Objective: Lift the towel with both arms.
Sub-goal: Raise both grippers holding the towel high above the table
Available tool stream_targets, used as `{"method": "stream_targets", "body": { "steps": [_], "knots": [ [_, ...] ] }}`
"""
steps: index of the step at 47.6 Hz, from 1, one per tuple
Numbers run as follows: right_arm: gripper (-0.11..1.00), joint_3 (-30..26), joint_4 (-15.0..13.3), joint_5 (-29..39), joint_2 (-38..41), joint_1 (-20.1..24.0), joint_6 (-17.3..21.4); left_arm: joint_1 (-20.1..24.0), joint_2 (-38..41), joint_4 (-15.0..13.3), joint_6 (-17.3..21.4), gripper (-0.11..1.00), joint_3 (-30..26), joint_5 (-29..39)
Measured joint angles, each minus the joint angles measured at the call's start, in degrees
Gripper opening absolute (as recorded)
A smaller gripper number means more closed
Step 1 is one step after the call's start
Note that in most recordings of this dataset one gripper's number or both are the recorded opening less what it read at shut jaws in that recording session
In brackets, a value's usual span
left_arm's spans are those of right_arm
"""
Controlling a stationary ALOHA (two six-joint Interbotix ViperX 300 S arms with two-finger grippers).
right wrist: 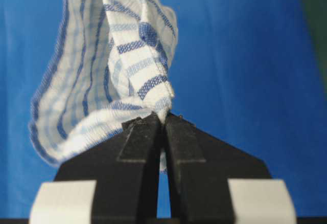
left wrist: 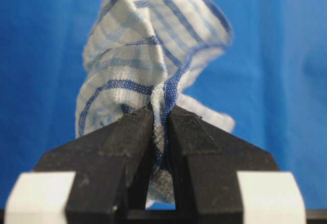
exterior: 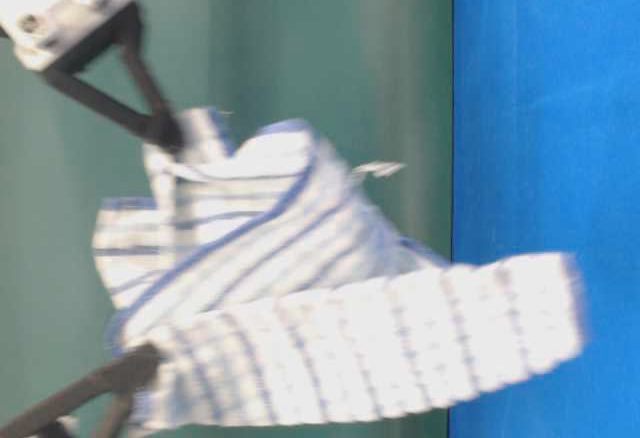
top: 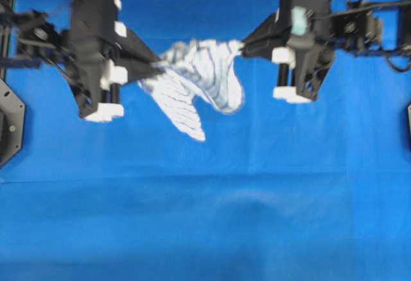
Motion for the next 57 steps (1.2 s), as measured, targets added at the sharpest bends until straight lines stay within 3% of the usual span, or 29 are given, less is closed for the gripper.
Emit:
{"method": "stream_targets", "body": {
  "steps": [25,33,57],
  "knots": [
    [0.02,-16.8,-0.5,15.6,-2.7,0.0,-0.2,1.0,-2.6,0.2,0.4,0.07,-12.5,5.8],
    [0.02,-21.1,-0.5,18.8,-2.7,0.1,-0.3,1.0,-2.5,0.3,2.1,0.07,-16.5,8.3],
    [0.02,-22.3,-0.4,22.1,-2.7,1.4,-2.2,1.0,-0.5,0.3,3.5,0.08,-18.8,9.1]
  ]
}}
